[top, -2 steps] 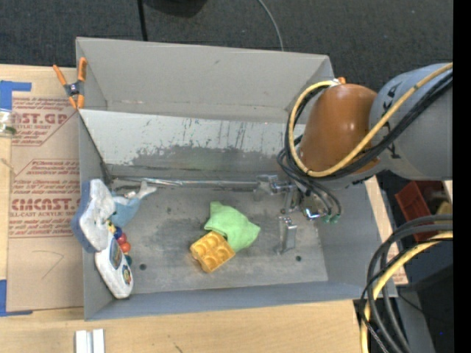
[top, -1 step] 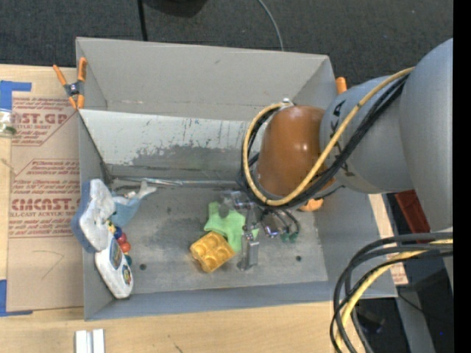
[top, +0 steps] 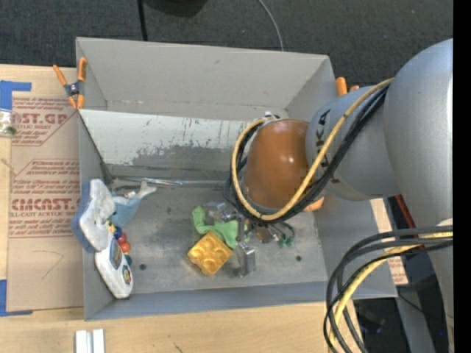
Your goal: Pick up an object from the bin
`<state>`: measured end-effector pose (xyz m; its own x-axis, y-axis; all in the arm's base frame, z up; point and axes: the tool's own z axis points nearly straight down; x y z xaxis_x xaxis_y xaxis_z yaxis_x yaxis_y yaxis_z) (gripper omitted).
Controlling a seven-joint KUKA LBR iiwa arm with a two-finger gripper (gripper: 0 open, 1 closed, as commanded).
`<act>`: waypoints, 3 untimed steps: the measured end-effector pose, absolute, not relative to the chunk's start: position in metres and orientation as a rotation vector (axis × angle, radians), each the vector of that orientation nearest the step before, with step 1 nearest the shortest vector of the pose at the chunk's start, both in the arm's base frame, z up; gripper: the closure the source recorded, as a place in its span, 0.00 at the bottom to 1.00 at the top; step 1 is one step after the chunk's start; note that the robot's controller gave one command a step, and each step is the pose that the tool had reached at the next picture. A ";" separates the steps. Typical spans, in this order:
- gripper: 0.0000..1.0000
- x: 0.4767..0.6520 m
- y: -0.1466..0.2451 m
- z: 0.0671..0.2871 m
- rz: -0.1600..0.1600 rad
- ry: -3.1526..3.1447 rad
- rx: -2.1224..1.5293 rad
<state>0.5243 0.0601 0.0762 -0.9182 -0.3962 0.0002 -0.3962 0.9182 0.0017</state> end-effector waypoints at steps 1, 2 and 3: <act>1.00 0.539 0.053 0.071 -0.006 -3.114 0.434; 1.00 0.539 0.053 0.071 -0.006 -3.114 0.434; 1.00 0.538 0.053 0.073 -0.006 -3.111 0.435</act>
Offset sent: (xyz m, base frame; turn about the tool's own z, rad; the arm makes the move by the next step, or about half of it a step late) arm 0.0000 0.0000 0.0000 0.0000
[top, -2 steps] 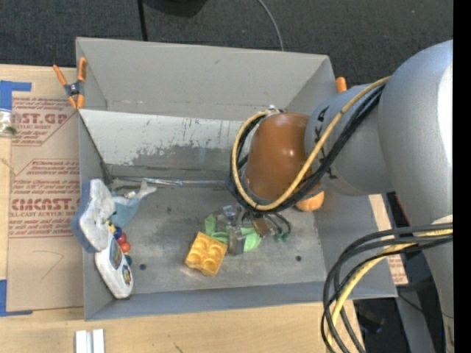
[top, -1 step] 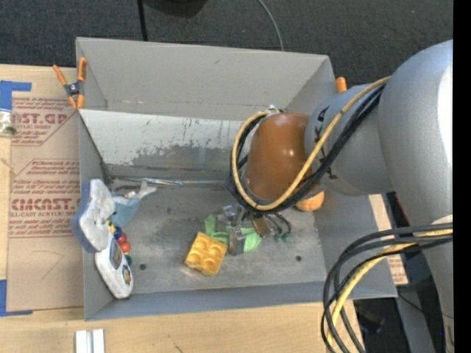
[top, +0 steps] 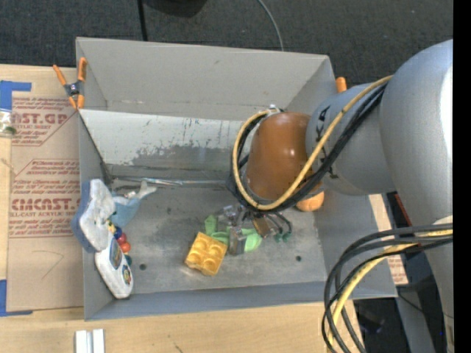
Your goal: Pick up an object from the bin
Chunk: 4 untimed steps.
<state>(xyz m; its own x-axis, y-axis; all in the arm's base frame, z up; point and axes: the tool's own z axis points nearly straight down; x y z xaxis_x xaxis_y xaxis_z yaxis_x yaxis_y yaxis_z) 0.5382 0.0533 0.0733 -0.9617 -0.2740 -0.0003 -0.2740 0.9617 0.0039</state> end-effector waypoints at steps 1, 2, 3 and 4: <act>1.00 0.536 0.053 0.088 -0.006 -3.104 0.434; 1.00 0.537 0.053 0.108 -0.006 -3.106 0.434; 1.00 0.538 0.054 0.125 -0.006 -3.111 0.434; 1.00 0.538 0.054 0.134 -0.005 -3.113 0.435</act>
Offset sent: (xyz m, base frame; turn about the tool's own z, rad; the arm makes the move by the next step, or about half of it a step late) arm 0.0001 0.0000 0.0227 0.0000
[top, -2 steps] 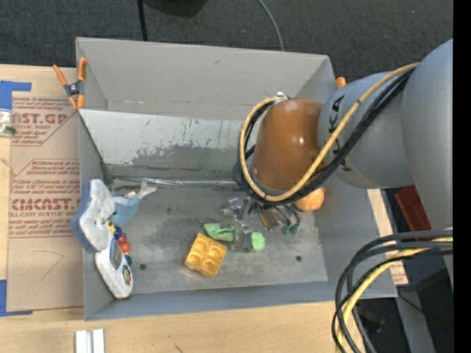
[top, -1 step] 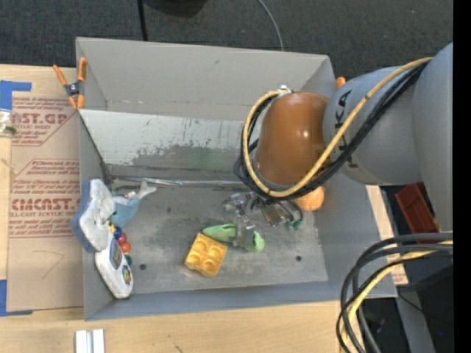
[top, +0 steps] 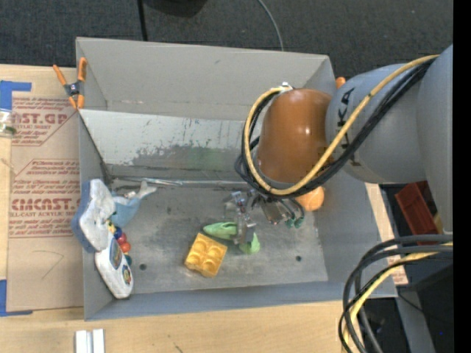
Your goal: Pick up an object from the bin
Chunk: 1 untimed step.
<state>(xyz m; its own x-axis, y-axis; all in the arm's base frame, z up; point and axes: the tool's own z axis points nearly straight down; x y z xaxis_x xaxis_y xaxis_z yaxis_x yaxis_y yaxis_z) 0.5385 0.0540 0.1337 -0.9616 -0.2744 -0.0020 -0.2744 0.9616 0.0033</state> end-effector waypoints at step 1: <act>1.00 0.537 0.054 0.141 0.006 3.116 -0.436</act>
Offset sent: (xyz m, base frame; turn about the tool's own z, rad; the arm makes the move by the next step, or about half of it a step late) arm 0.0000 0.0000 0.0415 0.0000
